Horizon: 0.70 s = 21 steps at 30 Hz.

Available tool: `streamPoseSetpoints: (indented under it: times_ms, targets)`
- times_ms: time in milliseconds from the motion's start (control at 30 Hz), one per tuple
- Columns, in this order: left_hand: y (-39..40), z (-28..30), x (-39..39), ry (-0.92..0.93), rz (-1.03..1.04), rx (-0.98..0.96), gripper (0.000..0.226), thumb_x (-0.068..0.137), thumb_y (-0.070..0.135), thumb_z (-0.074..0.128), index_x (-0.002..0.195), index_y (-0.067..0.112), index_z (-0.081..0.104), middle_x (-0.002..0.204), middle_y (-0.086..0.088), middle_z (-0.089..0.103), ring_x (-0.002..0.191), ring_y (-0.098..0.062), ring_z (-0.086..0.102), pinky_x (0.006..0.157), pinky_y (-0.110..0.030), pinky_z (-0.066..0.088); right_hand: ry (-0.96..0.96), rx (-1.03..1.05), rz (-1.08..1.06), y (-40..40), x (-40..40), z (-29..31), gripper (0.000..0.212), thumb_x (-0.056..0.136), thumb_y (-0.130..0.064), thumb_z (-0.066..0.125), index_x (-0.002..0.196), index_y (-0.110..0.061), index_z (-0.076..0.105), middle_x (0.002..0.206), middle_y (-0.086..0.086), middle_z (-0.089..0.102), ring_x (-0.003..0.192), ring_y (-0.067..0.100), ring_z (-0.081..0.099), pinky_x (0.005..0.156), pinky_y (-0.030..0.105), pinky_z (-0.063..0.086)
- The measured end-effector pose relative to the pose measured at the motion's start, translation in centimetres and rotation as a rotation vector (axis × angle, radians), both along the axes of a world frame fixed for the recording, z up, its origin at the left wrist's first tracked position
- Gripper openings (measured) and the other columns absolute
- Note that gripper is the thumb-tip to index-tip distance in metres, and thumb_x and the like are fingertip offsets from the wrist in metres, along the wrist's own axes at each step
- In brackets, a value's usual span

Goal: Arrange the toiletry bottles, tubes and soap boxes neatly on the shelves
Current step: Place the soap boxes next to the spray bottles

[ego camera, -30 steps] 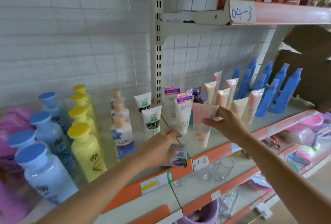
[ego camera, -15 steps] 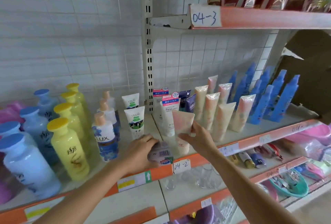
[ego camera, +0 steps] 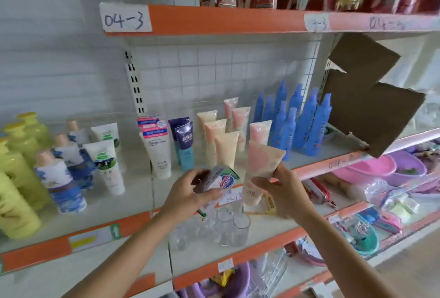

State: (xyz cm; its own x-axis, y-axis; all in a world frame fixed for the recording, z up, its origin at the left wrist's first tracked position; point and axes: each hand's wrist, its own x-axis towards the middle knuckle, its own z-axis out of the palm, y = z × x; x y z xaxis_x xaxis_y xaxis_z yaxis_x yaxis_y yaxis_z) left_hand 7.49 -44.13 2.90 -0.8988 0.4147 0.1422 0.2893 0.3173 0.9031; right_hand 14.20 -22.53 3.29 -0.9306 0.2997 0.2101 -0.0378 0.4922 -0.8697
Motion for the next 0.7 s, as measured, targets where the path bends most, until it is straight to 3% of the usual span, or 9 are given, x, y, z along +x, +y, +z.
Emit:
streamPoseSetpoints:
  times_ms: [133,367,467,567,633,700]
  targets:
    - [3.8,-1.6,1.6,-0.088,-0.031,0.088,0.062,0.042,0.052,0.073,0.098,0.032,0.056,0.096,0.007,0.063,0.08,0.005,0.06,0.068,-0.008,0.047,-0.009,-0.043,-0.067,4.1,1.7,-1.4,0.028,0.078,-0.012,0.071,0.101,-0.023,0.058,0.092,-0.003,0.069,0.087,0.018,0.065,0.075,0.03,0.049]
    - [7.1,-3.0,0.0,-0.196,0.006,0.183,0.07,0.043,0.042,0.08,0.106,0.021,0.059,0.101,-0.005,0.066,0.09,-0.015,0.062,0.071,-0.015,0.051,0.005,-0.088,-0.074,8.3,-0.6,-1.7,0.028,0.082,-0.011,0.067,0.105,-0.023,0.057,0.093,-0.011,0.067,0.082,0.004,0.063,0.073,0.022,0.05]
    - [8.5,-3.7,-1.2,-0.25,0.061,0.258,0.069,0.04,0.048,0.076,0.101,0.022,0.061,0.1,-0.005,0.069,0.095,-0.021,0.064,0.078,-0.027,0.053,-0.004,-0.044,-0.017,9.5,-3.8,-0.9,0.025,0.082,-0.01,0.065,0.099,-0.027,0.056,0.089,-0.012,0.067,0.075,-0.003,0.062,0.072,0.021,0.05]
    - [10.2,-4.5,-2.4,-0.317,0.129,0.347,0.068,0.038,0.046,0.078,0.098,0.018,0.064,0.097,-0.008,0.071,0.094,-0.028,0.065,0.077,-0.034,0.052,-0.029,-0.016,0.032,10.5,-7.1,-0.6,0.028,0.082,-0.012,0.066,0.106,-0.022,0.055,0.094,-0.005,0.067,0.086,0.01,0.062,0.077,0.031,0.052]
    - [11.2,-5.0,-2.8,-0.358,0.158,0.379,0.069,0.035,0.043,0.079,0.096,0.015,0.064,0.092,-0.006,0.073,0.088,-0.026,0.067,0.071,-0.028,0.053,-0.049,-0.002,0.07,10.9,-8.9,-0.8,0.036,0.081,-0.013,0.067,0.111,-0.021,0.05,0.098,-0.001,0.064,0.092,0.017,0.06,0.081,0.033,0.05]
    - [11.7,-5.1,-3.0,-0.393,0.147,0.4,0.064,0.036,0.035,0.081,0.094,0.014,0.064,0.084,0.002,0.074,0.079,-0.012,0.068,0.063,-0.016,0.052,-0.059,0.012,0.099,11.0,-10.1,-1.5,0.036,0.081,-0.011,0.066,0.111,-0.019,0.047,0.098,-0.001,0.063,0.092,0.019,0.058,0.081,0.031,0.047]
